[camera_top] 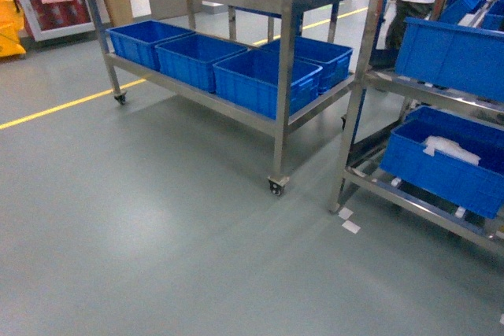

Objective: Pick red block from blue box to shelf

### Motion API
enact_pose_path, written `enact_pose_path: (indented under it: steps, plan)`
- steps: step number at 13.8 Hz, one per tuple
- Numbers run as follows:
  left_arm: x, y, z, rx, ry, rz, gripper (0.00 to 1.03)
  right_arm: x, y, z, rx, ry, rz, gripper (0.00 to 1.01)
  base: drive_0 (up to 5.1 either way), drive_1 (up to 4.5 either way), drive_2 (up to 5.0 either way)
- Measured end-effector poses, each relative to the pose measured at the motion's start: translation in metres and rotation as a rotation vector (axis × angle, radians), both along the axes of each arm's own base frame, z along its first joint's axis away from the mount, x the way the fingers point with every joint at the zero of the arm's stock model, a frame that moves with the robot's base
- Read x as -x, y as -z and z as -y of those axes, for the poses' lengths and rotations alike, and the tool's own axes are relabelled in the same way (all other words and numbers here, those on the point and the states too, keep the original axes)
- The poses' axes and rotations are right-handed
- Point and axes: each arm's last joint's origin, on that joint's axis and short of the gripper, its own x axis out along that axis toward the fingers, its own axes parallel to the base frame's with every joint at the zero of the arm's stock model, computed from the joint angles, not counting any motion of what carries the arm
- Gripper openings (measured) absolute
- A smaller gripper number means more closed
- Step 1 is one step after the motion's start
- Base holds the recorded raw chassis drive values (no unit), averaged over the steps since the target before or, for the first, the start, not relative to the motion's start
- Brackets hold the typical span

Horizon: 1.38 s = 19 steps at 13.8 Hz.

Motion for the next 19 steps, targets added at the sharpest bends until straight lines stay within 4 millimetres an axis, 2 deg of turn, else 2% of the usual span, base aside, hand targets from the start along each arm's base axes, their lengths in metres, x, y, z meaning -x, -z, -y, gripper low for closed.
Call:
enact_pose_path:
  steps: [19]
  plan:
    - [0.0000, 0.0000, 0.0000, 0.000, 0.000, 0.000, 0.98, 0.0000, 0.0000, 0.0000, 0.000, 0.000, 0.000, 0.28, -1.3, -1.31, -1.3]
